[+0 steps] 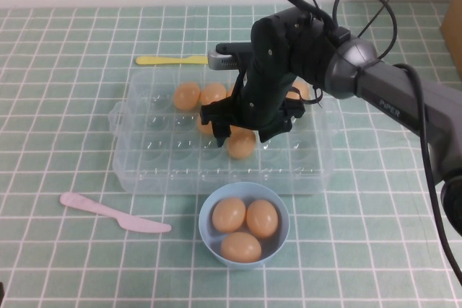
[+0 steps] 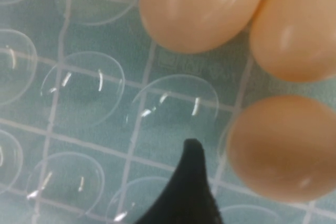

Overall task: Take an egg out of the egg box
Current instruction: Pick up the egg from the plastic box

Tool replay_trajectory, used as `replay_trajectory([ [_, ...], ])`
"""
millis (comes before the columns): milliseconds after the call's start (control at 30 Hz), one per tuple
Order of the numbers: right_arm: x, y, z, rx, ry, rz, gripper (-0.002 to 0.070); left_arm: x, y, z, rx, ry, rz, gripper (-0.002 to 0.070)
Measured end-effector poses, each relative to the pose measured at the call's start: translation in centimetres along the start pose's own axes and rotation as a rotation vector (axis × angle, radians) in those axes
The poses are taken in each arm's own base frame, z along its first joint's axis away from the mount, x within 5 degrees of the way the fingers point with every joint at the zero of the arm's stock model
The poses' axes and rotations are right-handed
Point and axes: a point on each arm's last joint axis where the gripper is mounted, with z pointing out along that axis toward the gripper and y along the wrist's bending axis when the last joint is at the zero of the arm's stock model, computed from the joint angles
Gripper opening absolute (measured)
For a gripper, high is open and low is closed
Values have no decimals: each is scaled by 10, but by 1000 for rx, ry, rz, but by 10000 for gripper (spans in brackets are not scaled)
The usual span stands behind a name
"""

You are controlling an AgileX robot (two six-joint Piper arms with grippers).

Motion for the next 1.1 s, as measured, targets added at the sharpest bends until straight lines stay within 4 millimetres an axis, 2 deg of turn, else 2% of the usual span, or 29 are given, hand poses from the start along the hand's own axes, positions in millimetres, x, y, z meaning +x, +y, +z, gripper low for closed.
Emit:
replay_trajectory([
  [333,1,1,10,-20,18,15,543,0,0,0,0,0,0,-3],
  [800,0,-4,17,-15,27,5,389,0,0,0,0,0,0,-4],
  [1100,-1,-3,13,-19,20,2,387,0,0,0,0,0,0,-3],
])
